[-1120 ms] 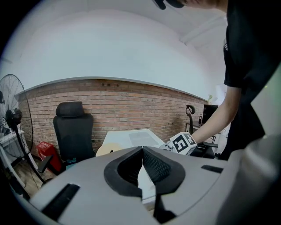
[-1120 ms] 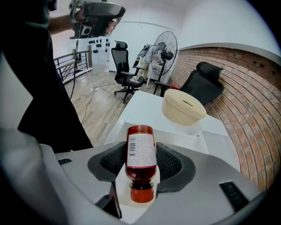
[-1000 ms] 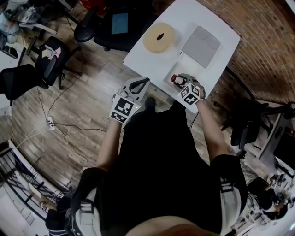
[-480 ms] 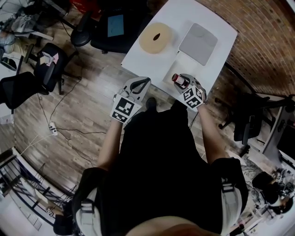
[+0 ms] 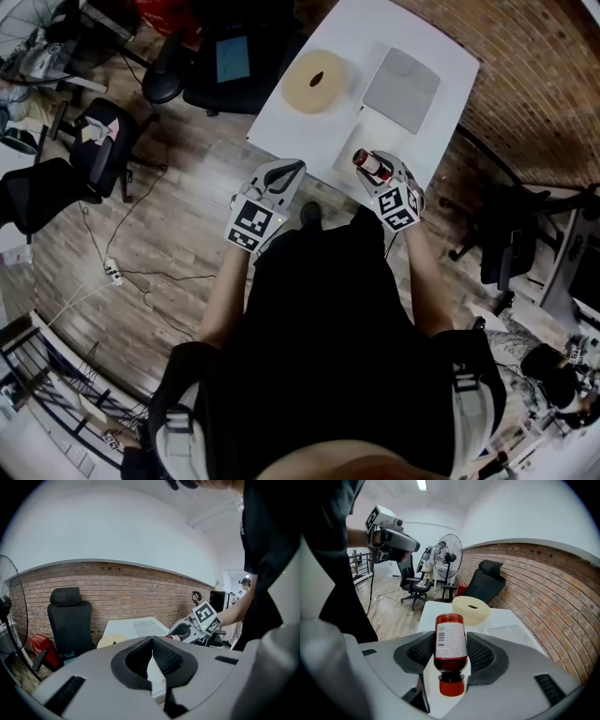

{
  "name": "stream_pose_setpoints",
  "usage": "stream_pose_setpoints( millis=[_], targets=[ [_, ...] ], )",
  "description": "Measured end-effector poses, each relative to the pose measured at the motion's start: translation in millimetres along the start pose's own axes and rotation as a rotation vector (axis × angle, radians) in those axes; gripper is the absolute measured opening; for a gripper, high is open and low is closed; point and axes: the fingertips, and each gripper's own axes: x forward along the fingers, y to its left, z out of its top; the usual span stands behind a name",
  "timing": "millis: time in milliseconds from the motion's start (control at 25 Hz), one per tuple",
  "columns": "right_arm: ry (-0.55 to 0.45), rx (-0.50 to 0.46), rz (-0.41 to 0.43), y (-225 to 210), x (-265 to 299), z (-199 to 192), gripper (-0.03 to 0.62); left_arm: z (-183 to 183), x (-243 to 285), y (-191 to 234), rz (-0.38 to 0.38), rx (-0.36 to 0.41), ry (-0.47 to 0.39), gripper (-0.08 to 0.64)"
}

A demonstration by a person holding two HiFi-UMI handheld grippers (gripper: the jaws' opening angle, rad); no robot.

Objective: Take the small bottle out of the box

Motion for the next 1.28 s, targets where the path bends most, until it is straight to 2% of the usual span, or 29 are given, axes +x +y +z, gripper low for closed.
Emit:
stream_pose_setpoints(
  millis=[280,480,760,960,1280],
  targets=[
    [-0.091,0.028,-0.06,-13,-28,35,0.21,2,8,-1,-0.029,0.012,-0.001,0.018],
    [-0.097,0.037,-0.077,-18,-36,32,0.21,4,17,-7,-0.051,0.028,0.001,0.018],
    [-0.134,0.152,-0.067,-12,-48,27,0.21,3,18,-12,-0.067,0.036,0.003,0.018],
    [-0.195,0.208,-0.052,-8,-57,39,0.21,3,15,-14,-0.077,0.04,0.005,0.018],
    [-0.246,0.219,-0.058,-9,-67,53,0.212,2,17,-17,-0.1,0.049,0.003,0.018]
  ],
)
